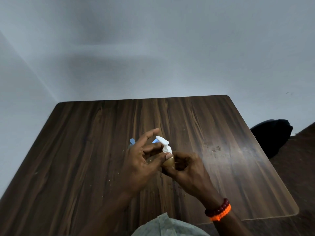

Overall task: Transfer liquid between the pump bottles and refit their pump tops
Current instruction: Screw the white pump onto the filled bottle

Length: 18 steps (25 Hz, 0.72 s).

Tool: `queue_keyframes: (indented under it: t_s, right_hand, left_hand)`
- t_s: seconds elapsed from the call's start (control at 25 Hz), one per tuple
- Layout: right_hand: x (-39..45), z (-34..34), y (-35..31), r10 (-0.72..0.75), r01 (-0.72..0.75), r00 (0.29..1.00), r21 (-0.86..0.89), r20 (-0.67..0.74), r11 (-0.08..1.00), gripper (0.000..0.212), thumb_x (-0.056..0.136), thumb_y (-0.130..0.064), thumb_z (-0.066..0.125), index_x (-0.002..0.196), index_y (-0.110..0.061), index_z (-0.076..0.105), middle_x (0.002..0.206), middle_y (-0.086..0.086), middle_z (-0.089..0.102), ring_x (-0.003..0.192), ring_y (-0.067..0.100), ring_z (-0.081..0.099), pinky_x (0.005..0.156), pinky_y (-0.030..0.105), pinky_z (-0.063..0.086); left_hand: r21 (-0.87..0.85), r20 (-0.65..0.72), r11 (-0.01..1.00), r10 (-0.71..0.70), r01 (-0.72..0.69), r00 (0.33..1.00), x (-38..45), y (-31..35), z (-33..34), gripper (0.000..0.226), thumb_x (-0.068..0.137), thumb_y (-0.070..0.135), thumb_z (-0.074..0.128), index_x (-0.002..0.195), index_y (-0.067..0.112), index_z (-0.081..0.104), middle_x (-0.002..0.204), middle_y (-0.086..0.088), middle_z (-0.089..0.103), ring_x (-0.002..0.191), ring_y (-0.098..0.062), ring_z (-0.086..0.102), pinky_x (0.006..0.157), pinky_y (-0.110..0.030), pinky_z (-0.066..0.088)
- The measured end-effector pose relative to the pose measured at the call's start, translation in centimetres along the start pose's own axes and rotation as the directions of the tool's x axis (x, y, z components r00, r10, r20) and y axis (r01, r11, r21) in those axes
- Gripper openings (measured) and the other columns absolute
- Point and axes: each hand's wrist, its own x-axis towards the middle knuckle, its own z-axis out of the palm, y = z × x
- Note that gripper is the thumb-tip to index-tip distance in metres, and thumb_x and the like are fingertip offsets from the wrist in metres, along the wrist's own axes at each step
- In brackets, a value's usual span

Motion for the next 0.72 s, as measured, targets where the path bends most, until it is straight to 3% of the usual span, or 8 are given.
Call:
queue_keyframes:
  t_s: [0.24, 0.48, 0.6, 0.72]
  right_hand:
    - [0.1, -0.4, -0.4, -0.018, 0.014, 0.998, 0.055, 0.067, 0.998, 0.024, 0.090, -0.015, 0.080, 0.114, -0.012, 0.078, 0.101, -0.003, 0.081, 0.086, 0.008, 0.078, 0.071, 0.022, 0.063]
    - [0.2, -0.6, -0.2, 0.003, -0.011, 0.994, 0.074, 0.109, 0.997, 0.022, 0.089, -0.012, 0.082, 0.110, -0.011, 0.078, 0.098, -0.001, 0.081, 0.085, 0.011, 0.078, 0.068, 0.019, 0.058]
    - [0.3, -0.2, 0.3, 0.020, -0.019, 0.995, -0.004, 0.099, 1.000, 0.030, 0.091, -0.022, 0.080, 0.121, -0.017, 0.074, 0.110, -0.005, 0.078, 0.096, 0.010, 0.075, 0.078, 0.027, 0.063]
    - [0.2, 0.2, 1.1, 0.062, -0.083, 0.992, -0.191, -0.112, 0.978, 0.044, 0.082, -0.046, 0.080, 0.120, -0.028, 0.068, 0.112, -0.014, 0.066, 0.098, 0.001, 0.065, 0.077, 0.016, 0.056]
  left_hand:
    - [0.037, 0.099, 0.999, 0.014, -0.018, 0.995, 0.2, 0.1, -1.1, 0.073, 0.083, 0.023, 0.086, 0.149, 0.028, 0.056, 0.123, 0.000, 0.080, 0.120, -0.012, 0.075, 0.100, -0.048, 0.063]
    - [0.059, 0.152, 0.998, 0.023, -0.033, 0.988, 0.5, 0.5, -1.4, 0.082, 0.078, 0.042, 0.090, 0.150, 0.036, 0.050, 0.121, 0.002, 0.081, 0.118, -0.009, 0.075, 0.100, -0.044, 0.064]
    - [0.101, 0.077, 0.991, 0.077, -0.084, 0.994, 0.2, 0.6, -0.8, 0.080, 0.080, 0.036, 0.088, 0.149, 0.039, 0.048, 0.119, 0.006, 0.080, 0.115, -0.005, 0.076, 0.098, -0.037, 0.064]
    - [0.140, -0.080, 0.981, 0.145, -0.133, 0.986, -0.2, 0.3, 1.2, 0.081, 0.080, 0.028, 0.088, 0.150, 0.033, 0.048, 0.111, 0.006, 0.081, 0.110, -0.005, 0.076, 0.100, -0.029, 0.062]
